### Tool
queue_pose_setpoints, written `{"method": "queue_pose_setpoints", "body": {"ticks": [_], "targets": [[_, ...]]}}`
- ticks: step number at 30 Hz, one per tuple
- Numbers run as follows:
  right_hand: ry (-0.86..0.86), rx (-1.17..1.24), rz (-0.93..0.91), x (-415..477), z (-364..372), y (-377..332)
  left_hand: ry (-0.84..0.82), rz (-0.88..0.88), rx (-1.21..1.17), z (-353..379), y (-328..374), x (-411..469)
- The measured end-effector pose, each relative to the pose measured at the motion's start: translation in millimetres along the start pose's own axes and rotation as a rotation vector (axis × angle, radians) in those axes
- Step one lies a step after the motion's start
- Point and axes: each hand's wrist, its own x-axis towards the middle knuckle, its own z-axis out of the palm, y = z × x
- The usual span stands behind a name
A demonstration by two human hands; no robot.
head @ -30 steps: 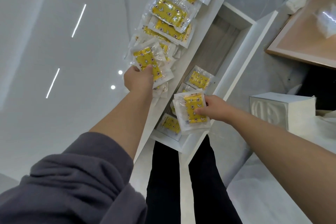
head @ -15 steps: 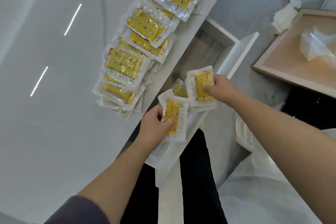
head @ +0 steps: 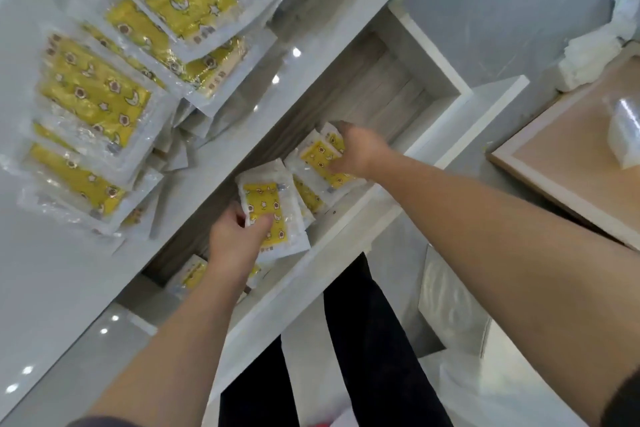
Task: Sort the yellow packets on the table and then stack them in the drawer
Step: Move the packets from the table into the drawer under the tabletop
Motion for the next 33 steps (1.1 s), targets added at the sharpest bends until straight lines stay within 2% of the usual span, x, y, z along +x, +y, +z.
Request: {"method": "queue_pose_setpoints", "body": {"ticks": [5,8,10,13,14,15,18,19,20,22,24,27,30,33], "targets": [[-0.107,0.038,0.029,17.0,-2.2,17.8,0.051,-0.045,-0.067,-0.5,-9.2,9.9],[-0.109,0.053,0.054,27.5,-21.9,33.1,0.050,-0.053,-0.086,2.1,-6.3,9.1],[-0.035,0.011,0.080,30.0,-37.2,42.0,0.031,-0.041,-0.120,6.7,-0.4,6.2],[0.241,-0.187,0.048,22.1,-51.2,43.9,-0.017,-0.020,-0.167,17.6,12.7,2.2],[0.277,-0.189,0.020,17.5,-51.6,41.2,-0.048,-0.012,-0.191,22.6,17.7,1.3],[0.216,-0.108,0.009,12.6,-51.6,38.3,-0.086,-0.006,-0.224,28.9,23.4,0.8],[-0.341,0.448,0.148,-3.3,-49.0,29.0,-0.180,-0.021,-0.348,53.2,40.3,2.8],[-0.434,0.508,0.167,-5.8,-48.9,28.6,-0.199,-0.033,-0.385,61.9,44.8,5.4],[-0.429,0.474,0.154,-6.0,-50.5,29.3,-0.216,-0.041,-0.401,70.6,47.2,9.2],[-0.263,0.310,0.116,-2.0,-57.3,32.0,-0.216,-0.046,-0.369,85.8,43.9,19.4],[-0.063,0.181,0.085,6.1,-68.9,37.6,-0.143,-0.062,-0.288,97.9,37.9,27.8],[0.158,0.059,0.153,19.1,-89.0,53.3,-0.026,-0.069,-0.197,114.9,35.3,39.5],[0.221,-0.163,0.234,22.3,-96.2,57.5,0.049,-0.161,-0.214,125.9,46.0,49.5],[0.230,-0.361,0.230,12.8,-87.2,47.2,0.119,-0.203,-0.023,126.4,44.6,54.1]]}}
